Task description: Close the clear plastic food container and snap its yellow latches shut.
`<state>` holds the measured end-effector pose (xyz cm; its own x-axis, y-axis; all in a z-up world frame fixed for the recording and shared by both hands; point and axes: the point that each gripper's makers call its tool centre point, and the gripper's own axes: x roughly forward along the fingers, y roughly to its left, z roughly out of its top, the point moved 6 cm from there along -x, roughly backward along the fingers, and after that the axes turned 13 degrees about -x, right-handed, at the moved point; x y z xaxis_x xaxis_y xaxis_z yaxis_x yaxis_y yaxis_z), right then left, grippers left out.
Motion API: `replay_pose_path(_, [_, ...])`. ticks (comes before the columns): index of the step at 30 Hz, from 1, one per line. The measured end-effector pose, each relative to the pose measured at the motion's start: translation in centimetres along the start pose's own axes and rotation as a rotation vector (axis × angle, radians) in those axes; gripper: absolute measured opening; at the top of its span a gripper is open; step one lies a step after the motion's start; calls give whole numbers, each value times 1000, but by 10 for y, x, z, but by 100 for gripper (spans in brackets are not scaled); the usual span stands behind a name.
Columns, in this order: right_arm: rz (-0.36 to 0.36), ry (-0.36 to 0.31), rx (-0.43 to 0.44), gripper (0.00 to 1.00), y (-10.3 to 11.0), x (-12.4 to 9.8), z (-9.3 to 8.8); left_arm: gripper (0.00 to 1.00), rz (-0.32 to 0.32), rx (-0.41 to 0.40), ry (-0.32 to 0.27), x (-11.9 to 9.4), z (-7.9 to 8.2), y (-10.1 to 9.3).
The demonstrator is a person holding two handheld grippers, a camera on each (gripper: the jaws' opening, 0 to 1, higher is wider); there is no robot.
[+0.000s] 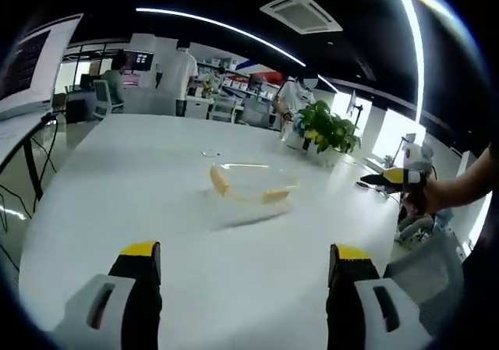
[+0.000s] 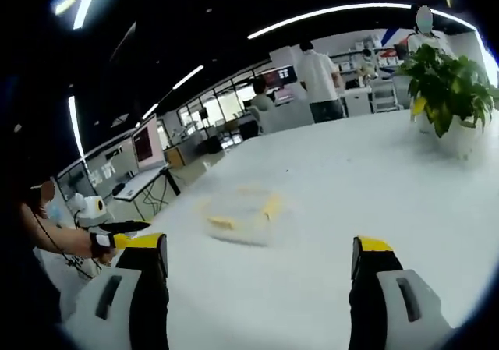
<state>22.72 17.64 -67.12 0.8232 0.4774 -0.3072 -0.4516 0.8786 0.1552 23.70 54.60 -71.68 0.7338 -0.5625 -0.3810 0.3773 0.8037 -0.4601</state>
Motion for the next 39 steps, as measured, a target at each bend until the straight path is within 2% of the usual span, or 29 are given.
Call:
replay_pose_path(5, [-14,-34,25,98,8,-22,2,85,-11,-21,-62,-17,1,-15])
replay_pose_path(8, [-11,-50,27,98,14,-32,3,85,-16,-30,-76,-25,0,-24])
replay_pose_path(16, [8,-78,7,98,32,-48,-2,85,-15,-42,-80,-39,-19,-42])
replay_pose_path(19, [28,-84,-30,98,40,-49,-6,83,-11,-26,-72,-43,-25,-48])
replay_pose_path(22, [53,-65,-70,99,48,-47,-15,82,-3,-31,-89,-45,-28,-51])
replay_pose_path(25, [72,-53,-120,99,51,-46,-19,76,24,-13,-98,-45,-32,-51])
replay_pose_path(27, [68,-64,-96,98,50,-45,-18,77,27,-21,-106,-44,-31,-51])
replay_pose_path(29, [51,-75,-98,98,49,-46,-18,77,38,11,-111,-44,-29,-51])
replay_pose_path(31, [40,-81,-110,98,50,-45,-21,77,38,2,-117,-44,-31,-51])
replay_pose_path(33, [39,-78,-123,97,53,-44,-24,77,52,9,-107,-42,-34,-50])
replay_pose_path(39, [70,-42,-174,97,61,-40,-32,74,40,22,-91,-39,-38,-52])
